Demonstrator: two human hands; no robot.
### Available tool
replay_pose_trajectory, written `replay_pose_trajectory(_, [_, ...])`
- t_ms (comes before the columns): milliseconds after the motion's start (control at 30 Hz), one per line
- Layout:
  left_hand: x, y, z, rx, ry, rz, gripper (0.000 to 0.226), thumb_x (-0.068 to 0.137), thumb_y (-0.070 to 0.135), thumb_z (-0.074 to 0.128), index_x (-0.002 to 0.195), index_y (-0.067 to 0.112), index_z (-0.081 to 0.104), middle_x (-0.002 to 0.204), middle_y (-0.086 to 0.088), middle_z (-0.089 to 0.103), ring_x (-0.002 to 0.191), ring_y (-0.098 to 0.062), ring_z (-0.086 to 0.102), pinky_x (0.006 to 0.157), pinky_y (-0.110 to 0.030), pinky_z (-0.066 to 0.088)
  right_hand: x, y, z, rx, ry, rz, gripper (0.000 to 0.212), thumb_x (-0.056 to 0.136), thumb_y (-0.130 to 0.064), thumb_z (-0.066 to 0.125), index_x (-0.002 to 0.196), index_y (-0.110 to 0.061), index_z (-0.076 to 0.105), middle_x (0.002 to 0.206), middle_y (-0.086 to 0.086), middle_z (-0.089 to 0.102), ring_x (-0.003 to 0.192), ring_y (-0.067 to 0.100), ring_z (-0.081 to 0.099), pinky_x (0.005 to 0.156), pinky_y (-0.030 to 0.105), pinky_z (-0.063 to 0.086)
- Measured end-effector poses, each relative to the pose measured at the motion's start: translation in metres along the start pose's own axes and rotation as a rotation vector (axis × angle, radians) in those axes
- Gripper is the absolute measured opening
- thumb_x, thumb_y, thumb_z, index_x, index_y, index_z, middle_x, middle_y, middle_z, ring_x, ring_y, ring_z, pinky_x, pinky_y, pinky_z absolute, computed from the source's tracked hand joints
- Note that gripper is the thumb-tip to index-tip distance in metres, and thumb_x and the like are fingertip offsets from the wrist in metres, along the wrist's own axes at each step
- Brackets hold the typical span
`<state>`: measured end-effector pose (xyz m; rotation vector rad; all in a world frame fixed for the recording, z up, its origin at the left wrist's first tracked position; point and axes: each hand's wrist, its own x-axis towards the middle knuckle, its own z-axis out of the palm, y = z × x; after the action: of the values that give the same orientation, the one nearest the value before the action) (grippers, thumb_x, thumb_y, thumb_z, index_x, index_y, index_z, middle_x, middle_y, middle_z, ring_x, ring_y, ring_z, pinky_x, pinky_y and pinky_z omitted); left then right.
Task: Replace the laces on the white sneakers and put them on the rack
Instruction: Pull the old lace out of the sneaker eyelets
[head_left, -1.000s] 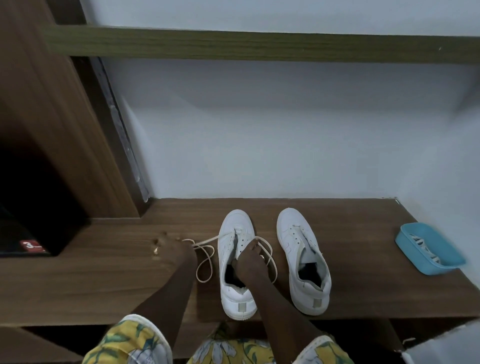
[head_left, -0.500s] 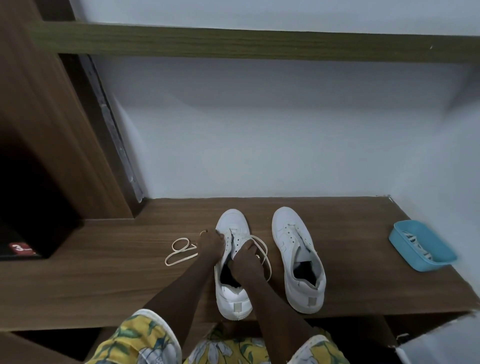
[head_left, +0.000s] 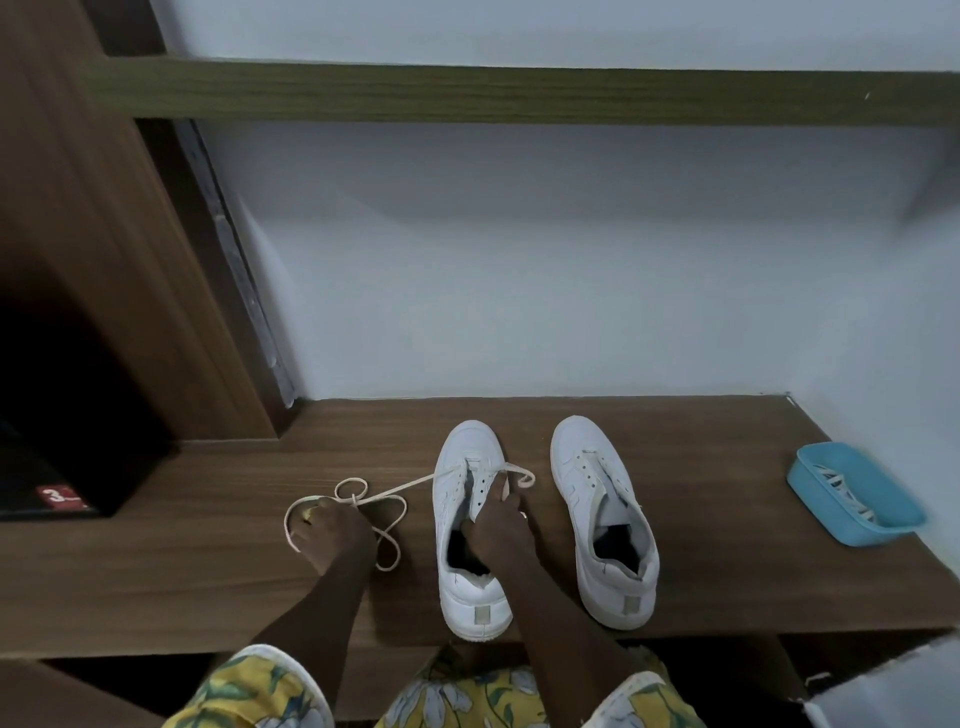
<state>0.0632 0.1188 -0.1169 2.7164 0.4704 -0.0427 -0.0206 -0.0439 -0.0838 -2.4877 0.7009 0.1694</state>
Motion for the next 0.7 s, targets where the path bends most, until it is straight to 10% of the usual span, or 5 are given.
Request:
replay_pose_trajectory(167, [0.003, -0.005, 0.0, 0.033, -0.015, -0.058, 0.038, 0.095, 0.013, 0.038, 0.127, -0.006, 0.044, 0.131, -0.026, 0.048, 0.124, -0.044, 0.039, 0.106, -0.044, 0.028, 0.0, 0.0, 0.0, -0.003, -0.003, 0.008, 0.083, 0.095, -0.035, 0.047, 0.151, -0.009, -0.008, 0.153, 0.022, 0.016, 0.125, 0.031, 0.049, 0.096, 0.035, 0.044])
replay_pose_trajectory(500, [-0.025, 0.079, 0.002, -0.05, -0.096, 0.631, 0.027, 0.098, 0.027, 0.043, 0.118, 0.013, 0.056, 0.117, -0.008, 0.062, 0.113, -0.029, 0.054, 0.097, -0.035, 0.032, 0.0, 0.0, 0.001, -0.03, -0.021, -0.011, 0.083, 0.095, -0.035, 0.047, 0.15, -0.005, -0.007, 0.154, 0.021, 0.013, 0.129, 0.031, 0.045, 0.098, 0.034, 0.043])
replay_pose_trajectory(700, [-0.028, 0.088, -0.001, -0.123, -0.176, 0.58, 0.022, 0.096, 0.02, 0.048, 0.106, 0.005, 0.06, 0.11, -0.014, 0.063, 0.108, -0.031, 0.055, 0.091, -0.035, 0.037, -0.001, -0.001, 0.001, -0.076, -0.031, -0.026, 0.083, 0.096, -0.036, 0.045, 0.15, -0.003, -0.009, 0.156, 0.022, 0.01, 0.131, 0.03, 0.043, 0.098, 0.032, 0.044])
